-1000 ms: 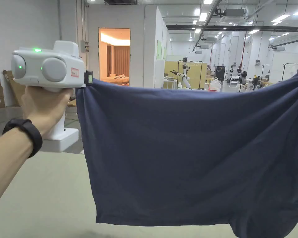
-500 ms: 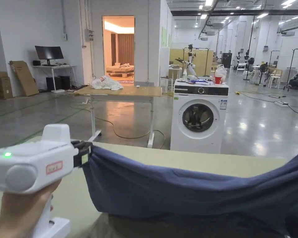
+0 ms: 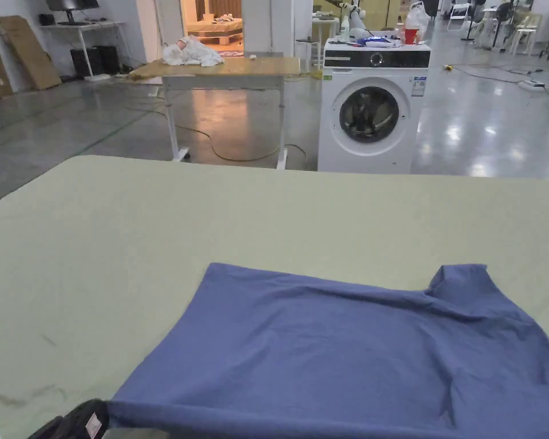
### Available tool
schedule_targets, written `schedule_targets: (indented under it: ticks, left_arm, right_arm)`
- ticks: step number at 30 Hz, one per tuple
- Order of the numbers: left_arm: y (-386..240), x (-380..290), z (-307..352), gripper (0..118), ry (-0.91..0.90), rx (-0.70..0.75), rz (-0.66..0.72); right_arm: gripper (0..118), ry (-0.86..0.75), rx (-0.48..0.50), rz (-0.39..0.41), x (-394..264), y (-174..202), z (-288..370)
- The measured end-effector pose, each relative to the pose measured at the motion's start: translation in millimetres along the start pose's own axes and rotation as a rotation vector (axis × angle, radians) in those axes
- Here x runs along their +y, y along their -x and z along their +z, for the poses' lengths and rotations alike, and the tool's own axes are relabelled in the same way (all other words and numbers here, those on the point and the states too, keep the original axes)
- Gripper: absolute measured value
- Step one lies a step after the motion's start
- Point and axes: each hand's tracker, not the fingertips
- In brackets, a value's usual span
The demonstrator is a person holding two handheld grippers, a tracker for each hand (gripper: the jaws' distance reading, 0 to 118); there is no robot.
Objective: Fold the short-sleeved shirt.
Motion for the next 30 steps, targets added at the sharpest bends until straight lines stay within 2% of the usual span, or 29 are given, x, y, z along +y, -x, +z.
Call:
schedule_targets:
  ticks: [2,3,6,9,11,12,13,14,15,16,17,18,19,22,26,27,30]
  left_arm:
    - [4,-18,11,0,0.037,0.008,-0.013]
    - [7,-28,14,0,0.06,0.033,-0.011]
    - [13,-49,17,0,0.128,0.091,-0.033]
    - [24,-65,15,0,0.174,0.099,0.01]
    - [27,-73,11,0,0.213,0.115,-0.014]
    - [28,-76,9,0,0.221,0.121,-0.016]
    - [31,-79,9,12,0.236,0.115,-0.016]
    - [31,-80,7,23,0.251,0.111,-0.017]
    - [31,-82,6,29,0.242,0.136,-0.034]
    - [29,-82,4,29,0.243,0.158,-0.057]
    - [27,-80,5,57,0.241,0.187,-0.09]
    - [24,-77,7,87,0.222,0.198,-0.115]
    - [22,-74,9,101,0.185,0.186,-0.138]
    - [6,-59,19,104,0.067,0.153,-0.196]
    - [-30,-33,35,104,-0.089,0.171,-0.288]
    - [-40,-26,41,104,-0.127,0.166,-0.297]
    - [-66,-7,57,104,-0.228,0.127,-0.335]
  right_arm:
    - [1,0.054,-0.01,-0.031,-25,-8,11]
    - [1,0.052,-0.047,-0.019,-43,-19,8]
    - [1,0.079,-0.067,0.0,-61,-24,14]
    - [1,0.15,-0.068,-0.01,-74,-28,16]
    - [1,0.177,-0.057,0.005,-85,-30,17]
    - [7,0.199,-0.051,0.015,-90,-31,16]
    - [21,0.209,-0.045,0.025,-94,-31,15]
    - [46,0.212,-0.056,0.041,-98,-31,15]
    - [56,0.226,-0.09,0.068,-99,-30,18]
    - [56,0.226,-0.119,0.078,-101,-31,18]
    - [77,0.218,-0.121,0.063,-102,-32,19]
    - [89,0.211,-0.122,0.051,-101,-33,22]
    - [88,0.197,-0.119,0.028,-97,-34,27]
    - [88,0.141,-0.105,0.031,-89,-25,32]
    - [89,0.028,-0.104,0.135,-64,4,49]
    - [89,-0.017,-0.114,0.147,-56,14,55]
    - [89,-0.098,-0.057,0.175,-36,33,65]
